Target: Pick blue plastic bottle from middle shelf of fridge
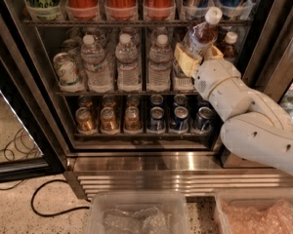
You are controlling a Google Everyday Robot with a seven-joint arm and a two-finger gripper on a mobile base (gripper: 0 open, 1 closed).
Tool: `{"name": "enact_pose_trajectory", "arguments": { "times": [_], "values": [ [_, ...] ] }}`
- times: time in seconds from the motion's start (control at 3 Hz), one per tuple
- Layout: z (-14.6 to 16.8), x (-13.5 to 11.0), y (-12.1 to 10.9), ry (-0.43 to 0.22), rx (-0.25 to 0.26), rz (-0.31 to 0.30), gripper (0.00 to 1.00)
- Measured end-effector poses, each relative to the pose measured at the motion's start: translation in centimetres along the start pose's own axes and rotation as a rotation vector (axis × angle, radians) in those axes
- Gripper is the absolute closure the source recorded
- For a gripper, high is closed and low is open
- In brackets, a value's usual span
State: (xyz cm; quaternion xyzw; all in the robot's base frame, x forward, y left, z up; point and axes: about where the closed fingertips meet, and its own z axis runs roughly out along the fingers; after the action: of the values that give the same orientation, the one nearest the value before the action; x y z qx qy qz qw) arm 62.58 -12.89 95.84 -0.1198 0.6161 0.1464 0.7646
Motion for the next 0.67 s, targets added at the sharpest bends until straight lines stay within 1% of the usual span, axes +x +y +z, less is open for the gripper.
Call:
{"name": "enact_pose_trajectory", "arguments": {
  "times": [0.33, 0.67],
  "values": [
    [0.01, 0.06, 1.61, 0.005, -0.058, 0.007, 1.0],
    [0.01, 0.06, 1.63, 0.005, -0.058, 0.006, 1.0]
  ]
}}
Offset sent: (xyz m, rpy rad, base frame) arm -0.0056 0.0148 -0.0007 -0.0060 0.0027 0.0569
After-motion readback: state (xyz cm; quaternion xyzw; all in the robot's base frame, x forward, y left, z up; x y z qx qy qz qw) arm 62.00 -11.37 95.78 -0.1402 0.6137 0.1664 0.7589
